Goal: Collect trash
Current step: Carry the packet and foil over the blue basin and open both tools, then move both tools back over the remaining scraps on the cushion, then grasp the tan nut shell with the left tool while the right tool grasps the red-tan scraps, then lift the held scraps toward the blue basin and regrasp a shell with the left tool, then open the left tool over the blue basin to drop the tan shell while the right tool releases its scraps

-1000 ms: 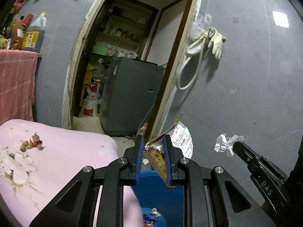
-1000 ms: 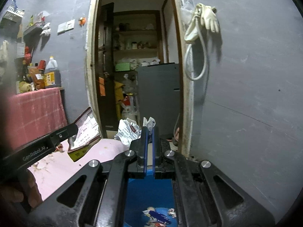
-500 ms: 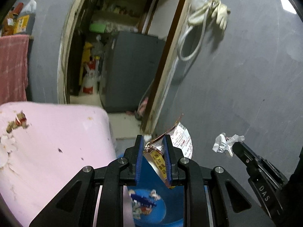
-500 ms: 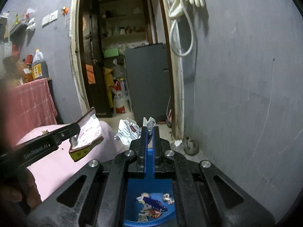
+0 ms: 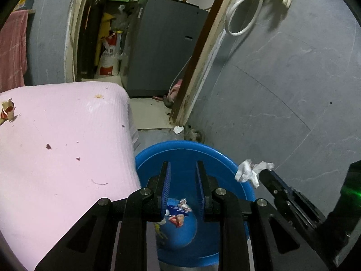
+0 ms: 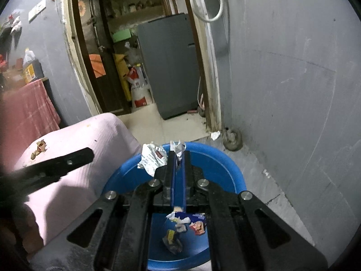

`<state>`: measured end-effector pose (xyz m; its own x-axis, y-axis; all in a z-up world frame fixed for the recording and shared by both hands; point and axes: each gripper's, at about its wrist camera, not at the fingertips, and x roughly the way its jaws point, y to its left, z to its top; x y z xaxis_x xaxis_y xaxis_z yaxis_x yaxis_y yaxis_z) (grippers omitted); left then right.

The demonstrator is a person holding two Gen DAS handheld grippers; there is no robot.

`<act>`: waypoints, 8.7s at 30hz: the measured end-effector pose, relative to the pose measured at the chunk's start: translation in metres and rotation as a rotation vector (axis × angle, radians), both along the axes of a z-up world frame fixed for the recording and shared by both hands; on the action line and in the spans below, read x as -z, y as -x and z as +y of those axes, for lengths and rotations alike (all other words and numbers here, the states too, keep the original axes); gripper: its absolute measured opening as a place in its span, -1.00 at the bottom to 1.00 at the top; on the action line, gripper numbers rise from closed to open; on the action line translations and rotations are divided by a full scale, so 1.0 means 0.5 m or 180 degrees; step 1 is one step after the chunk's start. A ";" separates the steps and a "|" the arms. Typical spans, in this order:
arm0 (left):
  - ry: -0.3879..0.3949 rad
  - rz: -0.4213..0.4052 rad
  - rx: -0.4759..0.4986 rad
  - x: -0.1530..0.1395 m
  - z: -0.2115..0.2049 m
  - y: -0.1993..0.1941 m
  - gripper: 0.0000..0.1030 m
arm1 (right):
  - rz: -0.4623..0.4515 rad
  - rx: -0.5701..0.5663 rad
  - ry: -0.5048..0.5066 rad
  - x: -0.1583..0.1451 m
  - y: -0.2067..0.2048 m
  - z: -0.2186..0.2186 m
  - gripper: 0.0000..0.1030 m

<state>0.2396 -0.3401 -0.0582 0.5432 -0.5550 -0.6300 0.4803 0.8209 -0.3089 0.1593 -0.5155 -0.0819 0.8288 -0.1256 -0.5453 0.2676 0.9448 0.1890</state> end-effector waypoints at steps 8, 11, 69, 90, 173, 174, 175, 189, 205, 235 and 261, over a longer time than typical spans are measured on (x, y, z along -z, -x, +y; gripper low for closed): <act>0.0065 -0.0120 -0.0052 -0.022 0.043 0.006 -0.27 | -0.0044 0.0025 -0.0052 -0.017 0.000 0.003 -0.17; 0.0132 -0.0241 -0.0139 -0.042 0.068 0.016 0.00 | -0.0152 0.0053 -0.0049 -0.039 0.007 0.012 0.05; -0.0264 -0.1402 -0.1806 -0.110 0.675 0.015 0.97 | -0.1127 -0.1457 0.0417 -0.173 -0.183 0.563 1.00; -0.0449 -0.0253 -0.1197 0.011 0.639 -0.180 0.28 | 0.0052 -0.2022 0.0112 -0.059 -0.384 0.590 0.14; 0.0380 -0.0843 -0.0326 -0.161 0.288 0.040 -0.85 | -0.0752 -0.0856 -0.0109 -0.226 -0.026 0.221 -0.97; 0.0370 -0.0784 -0.0347 -0.153 0.291 0.039 -0.85 | -0.0721 -0.0867 -0.0121 -0.217 -0.026 0.221 -0.96; 0.0344 -0.0691 -0.0390 -0.140 0.300 0.033 -0.84 | -0.0699 -0.0882 -0.0131 -0.209 -0.024 0.220 -0.96; -0.0080 -0.0027 -0.0811 -0.020 0.473 -0.042 -0.31 | -0.0298 -0.1255 -0.0355 -0.093 -0.111 0.330 -0.96; -0.0550 0.0175 -0.0267 0.016 0.374 -0.122 -0.26 | -0.0172 -0.1110 -0.0345 -0.057 -0.140 0.306 -0.97; 0.0490 -0.1369 -0.0095 -0.217 0.195 0.071 -0.74 | -0.1024 -0.0474 0.0212 -0.238 0.045 0.172 -0.96; 0.0135 -0.0582 0.0365 -0.089 -0.020 0.035 -0.74 | -0.0387 -0.0004 -0.0126 -0.095 0.031 -0.003 -0.96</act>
<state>0.2219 -0.3502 -0.0136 0.5781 -0.6434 -0.5018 0.6209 0.7459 -0.2412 0.1436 -0.5172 -0.0341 0.8893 -0.1049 -0.4452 0.2392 0.9362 0.2573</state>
